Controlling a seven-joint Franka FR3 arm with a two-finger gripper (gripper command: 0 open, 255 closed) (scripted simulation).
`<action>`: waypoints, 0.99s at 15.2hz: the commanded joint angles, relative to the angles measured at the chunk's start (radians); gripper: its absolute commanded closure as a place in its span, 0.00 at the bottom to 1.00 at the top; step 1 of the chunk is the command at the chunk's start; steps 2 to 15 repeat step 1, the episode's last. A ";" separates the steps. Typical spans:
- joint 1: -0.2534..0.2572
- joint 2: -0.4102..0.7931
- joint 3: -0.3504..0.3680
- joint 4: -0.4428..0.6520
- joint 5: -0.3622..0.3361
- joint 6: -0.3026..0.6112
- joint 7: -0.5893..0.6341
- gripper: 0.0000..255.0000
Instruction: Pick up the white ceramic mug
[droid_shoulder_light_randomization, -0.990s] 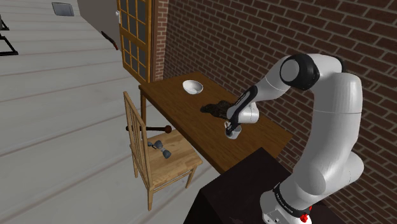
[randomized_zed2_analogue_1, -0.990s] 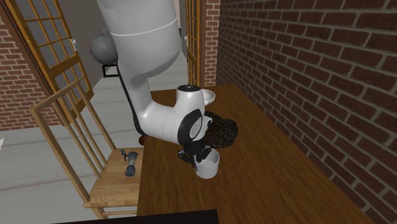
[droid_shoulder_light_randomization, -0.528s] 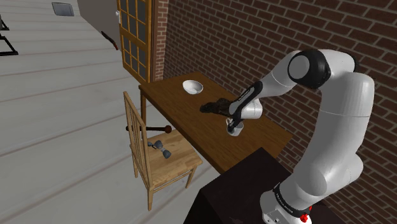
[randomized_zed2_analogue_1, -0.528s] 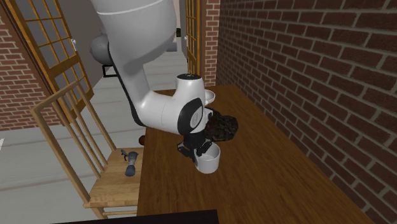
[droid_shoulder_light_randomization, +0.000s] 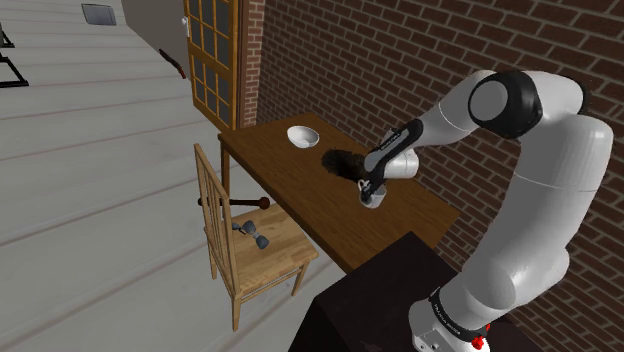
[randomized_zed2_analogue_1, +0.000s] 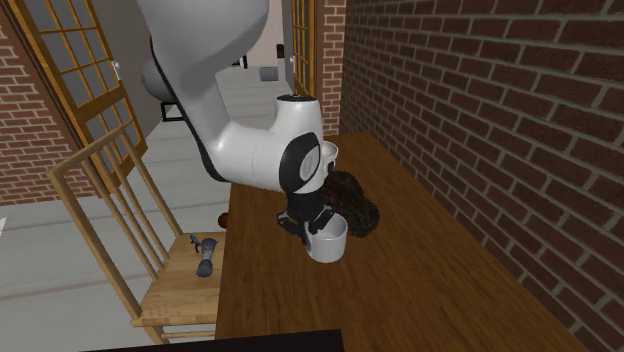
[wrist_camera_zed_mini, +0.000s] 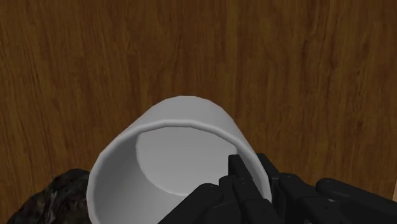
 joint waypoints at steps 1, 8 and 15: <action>0.004 -0.012 -0.004 -0.003 -0.004 -0.006 0.004 1.00; 0.004 -0.012 -0.004 -0.003 -0.004 -0.006 0.004 1.00; 0.004 -0.012 -0.004 -0.003 -0.004 -0.006 0.004 1.00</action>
